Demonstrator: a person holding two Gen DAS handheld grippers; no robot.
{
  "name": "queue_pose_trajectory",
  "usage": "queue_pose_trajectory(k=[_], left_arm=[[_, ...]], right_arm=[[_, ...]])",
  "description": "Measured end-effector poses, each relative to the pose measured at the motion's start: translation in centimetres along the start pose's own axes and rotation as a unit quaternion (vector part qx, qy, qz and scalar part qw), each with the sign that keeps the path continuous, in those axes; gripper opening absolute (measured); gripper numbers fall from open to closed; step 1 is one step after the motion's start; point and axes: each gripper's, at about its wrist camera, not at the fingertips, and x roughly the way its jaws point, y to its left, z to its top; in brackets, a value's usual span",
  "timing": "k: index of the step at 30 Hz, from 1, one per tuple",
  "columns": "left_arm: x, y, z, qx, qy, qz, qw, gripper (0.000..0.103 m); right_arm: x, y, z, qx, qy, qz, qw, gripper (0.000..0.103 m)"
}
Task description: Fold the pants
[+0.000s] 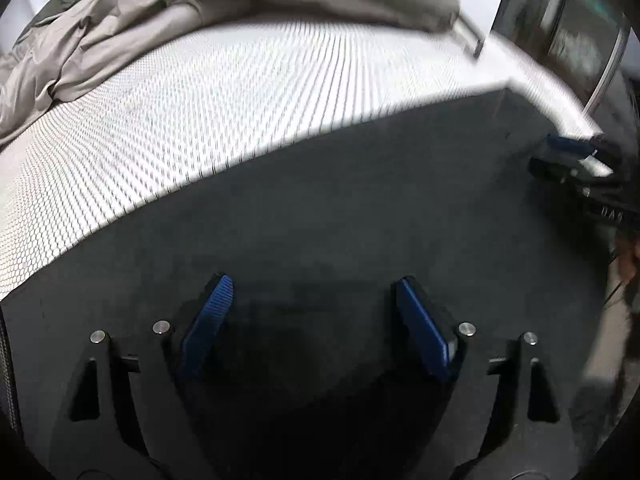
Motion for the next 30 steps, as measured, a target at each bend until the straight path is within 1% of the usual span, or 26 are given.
queue_pose_trajectory(k=[1,2,4,5,7,9,10,11,12,13,14,16,17,18,19,20,21,22,23,24,25,26,27,28,29,30], left_arm=[[-0.1,0.3,-0.2,0.001,-0.005,-0.001,1.0000,0.084],[-0.4,0.8,-0.4,0.002,-0.001,0.002,1.0000,0.084],[-1.1,3.1,-1.2,-0.003,0.001,0.039,0.9992,0.088],[-1.3,4.6,-1.7,-0.020,0.003,0.056,0.9982,0.089],[-2.2,8.4,-3.2,-0.075,0.008,0.074,0.9944,0.090],[-3.6,10.9,-4.6,-0.101,0.006,0.101,0.9897,0.089],[-4.3,11.6,-5.2,-0.106,0.006,0.122,0.9868,0.085],[-5.2,12.0,-5.8,-0.111,-0.001,0.132,0.9850,0.082],[-6.0,12.1,-6.4,-0.119,-0.013,0.111,0.9865,0.075],[-6.7,11.7,-6.9,-0.125,-0.021,0.082,0.9885,0.074],[-7.2,11.2,-7.2,-0.127,-0.028,0.062,0.9896,0.074],[-7.5,8.3,-7.6,-0.109,-0.043,0.024,0.9928,0.074],[-7.3,6.8,-7.3,-0.096,-0.045,0.010,0.9943,0.074],[-6.7,5.0,-7.2,-0.080,-0.042,-0.001,0.9959,0.074],[-6.1,3.7,-7.3,-0.062,-0.035,0.001,0.9975,0.075],[-5.5,2.4,-7.5,-0.038,-0.028,0.023,0.9986,0.075],[-5.2,1.5,-7.5,-0.024,-0.029,0.035,0.9987,0.075],[-5.4,1.5,-7.7,-0.019,-0.030,0.036,0.9987,0.075],[-5.8,1.9,-7.9,-0.024,-0.025,0.034,0.9988,0.074],[-6.4,2.9,-8.0,-0.038,-0.021,0.043,0.9981,0.074],[-7.0,4.0,-8.2,-0.047,-0.020,0.058,0.9970,0.074],[-7.6,5.6,-8.9,-0.052,-0.020,0.081,0.9952,0.074],[-8.2,7.2,-9.7,-0.058,-0.018,0.109,0.9921,0.074],[-8.8,8.9,-10.7,-0.071,-0.016,0.131,0.9887,0.074],[-9.3,10.3,-11.7,-0.089,-0.019,0.135,0.9867,0.074],[-9.8,11.5,-12.6,-0.105,-0.024,0.130,0.9857,0.074]], right_arm=[[1.5,-0.8,-0.6,-0.002,0.018,-0.022,1.000,0.066],[1.8,-1.0,-1.3,0.001,0.021,-0.043,0.999,0.066],[1.3,-2.2,-1.7,0.028,0.019,-0.017,0.999,0.064],[0.9,-2.2,-1.8,0.031,0.019,-0.017,0.999,0.062],[0.5,-1.6,-1.6,0.017,0.014,-0.024,0.999,0.061],[-0.4,-0.1,-1.8,0.010,0.006,-0.041,0.999,0.062],[-1.1,-0.5,-2.2,0.009,0.005,-0.041,0.999,0.062],[-1.9,0.2,-2.3,0.007,0.003,-0.033,0.999,0.062],[-3.2,1.5,-2.7,0.007,-0.010,-0.013,1.000,0.062],[-4.6,3.0,-3.1,0.006,-0.022,0.012,1.000,0.062],[-5.3,4.3,-3.3,0.001,-0.027,0.031,0.999,0.062],[-6.5,7.5,-3.9,-0.013,-0.037,0.071,0.997,0.064],[-6.8,9.4,-4.1,-0.018,-0.038,0.098,0.994,0.064],[-6.7,10.4,-4.1,-0.021,-0.037,0.116,0.992,0.064],[-6.5,12.1,-4.3,-0.031,-0.031,0.136,0.990,0.065],[-5.3,12.1,-3.9,-0.040,-0.024,0.142,0.989,0.065],[-4.7,13.1,-4.1,-0.057,-0.015,0.135,0.989,0.065],[-4.5,13.6,-4.5,-0.071,-0.014,0.117,0.990,0.065],[-4.9,14.0,-5.0,-0.078,-0.017,0.109,0.991,0.065],[-5.1,13.6,-5.4,-0.082,-0.018,0.093,0.992,0.066],[-5.5,12.6,-5.7,-0.080,-0.018,0.071,0.994,0.067],[-6.0,11.8,-6.3,-0.074,-0.018,0.041,0.996,0.069],[-6.1,10.4,-6.7,-0.065,-0.019,-0.004,0.998,0.071],[-6.0,9.0,-6.6,-0.058,-0.018,-0.023,0.998,0.074],[-6.0,7.6,-7.0,-0.039,-0.013,-0.036,0.999,0.074],[-6.1,6.9,-7.3,-0.022,-0.012,-0.033,0.999,0.074]])
